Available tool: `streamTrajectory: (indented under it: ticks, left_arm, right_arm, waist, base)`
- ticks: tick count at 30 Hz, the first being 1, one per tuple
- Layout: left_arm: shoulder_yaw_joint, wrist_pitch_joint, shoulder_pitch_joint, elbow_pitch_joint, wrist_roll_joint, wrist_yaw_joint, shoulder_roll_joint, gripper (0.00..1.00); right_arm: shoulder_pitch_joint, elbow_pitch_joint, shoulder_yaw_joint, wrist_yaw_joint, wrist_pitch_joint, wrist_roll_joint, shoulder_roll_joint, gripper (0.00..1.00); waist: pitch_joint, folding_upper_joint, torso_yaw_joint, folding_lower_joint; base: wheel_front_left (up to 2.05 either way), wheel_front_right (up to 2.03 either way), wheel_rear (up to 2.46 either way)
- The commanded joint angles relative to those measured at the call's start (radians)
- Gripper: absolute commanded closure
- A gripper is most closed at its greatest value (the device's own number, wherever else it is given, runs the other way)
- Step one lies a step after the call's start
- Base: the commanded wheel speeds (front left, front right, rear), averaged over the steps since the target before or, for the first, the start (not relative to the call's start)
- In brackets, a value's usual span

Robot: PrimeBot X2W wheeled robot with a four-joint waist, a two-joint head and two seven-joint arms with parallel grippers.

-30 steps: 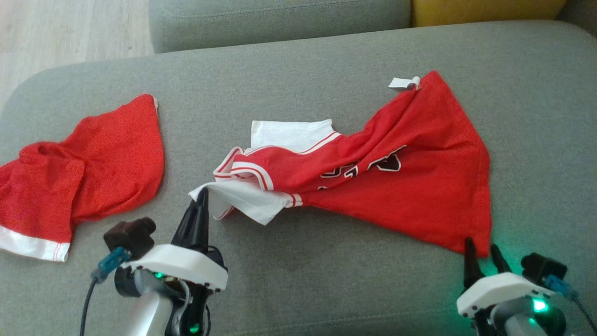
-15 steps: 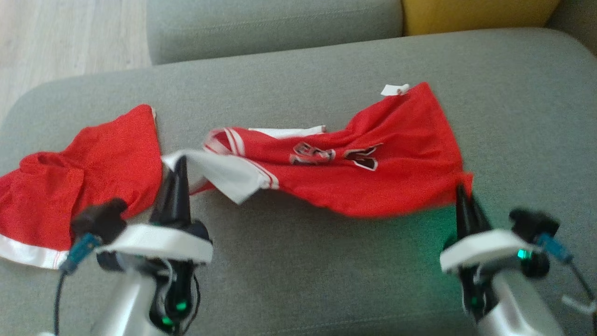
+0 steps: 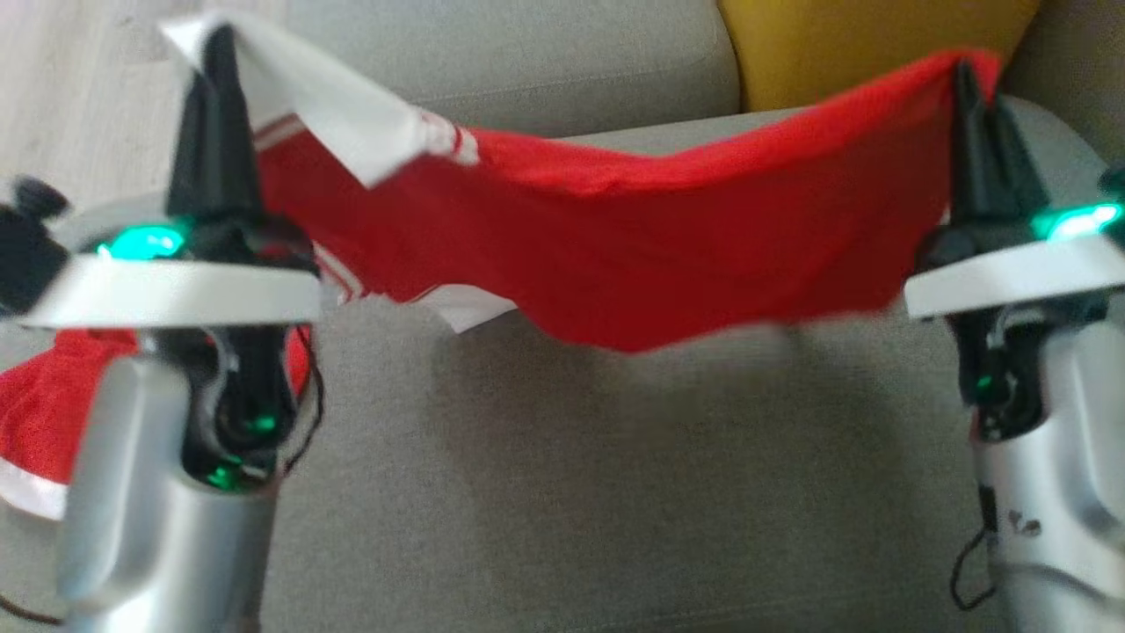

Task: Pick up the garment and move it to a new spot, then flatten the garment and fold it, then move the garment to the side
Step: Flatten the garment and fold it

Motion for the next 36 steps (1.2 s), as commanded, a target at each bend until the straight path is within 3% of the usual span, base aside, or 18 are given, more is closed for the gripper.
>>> streamTrajectory:
  ticks: [1,11,18,23,29,32,36]
  left_arm:
    - [0.053,0.014,-0.09,-0.069,-0.006,0.01,0.028,1.0]
    - [0.067,0.083,-0.127,-0.317,0.002,0.092,0.031,1.0]
    - [0.075,0.16,-0.237,-0.287,-0.01,0.101,0.064,1.0]
    - [0.094,0.201,-0.388,-0.069,-0.055,0.088,0.069,1.0]
    - [0.094,0.161,-0.705,0.239,-0.014,0.01,0.118,1.0]
    - [0.083,0.106,-0.877,0.409,0.017,-0.034,0.125,1.0]
    - [0.084,-0.005,-1.075,0.589,0.052,-0.067,0.119,1.0]
  right_arm:
    - [-0.069,-0.085,0.017,0.007,0.027,-0.009,-0.009,1.0]
    - [-0.004,-0.367,-0.069,0.007,0.148,-0.057,0.01,1.0]
    - [-0.049,-0.403,-0.086,0.007,0.235,-0.125,0.015,1.0]
    - [-0.197,-0.278,-0.081,0.007,0.243,-0.155,-0.008,1.0]
    - [-0.546,0.025,-0.062,0.007,0.157,-0.203,-0.027,1.0]
    - [-0.747,0.206,-0.088,0.007,0.072,-0.253,-0.039,1.0]
    - [-0.961,0.393,-0.183,0.007,-0.093,-0.406,-0.038,1.0]
  waist:
    - [-0.013,-0.0001,-0.002,0.0]
    - [-0.037,-0.0001,-0.004,0.0]
    - [0.023,-0.0001,-0.004,0.0]
    - [0.15,-0.0001,0.001,0.0]
    - [0.352,-0.0001,0.006,0.0]
    - [0.414,-0.0001,0.02,0.0]
    - [0.46,-0.0001,0.041,0.0]
  base:
    - [0.0,0.0,0.0]
    - [0.0,0.0,0.0]
    - [0.0,0.0,0.0]
    - [0.0,0.0,0.0]
    - [0.0,0.0,0.0]
    - [0.0,0.0,0.0]
    - [0.0,0.0,0.0]
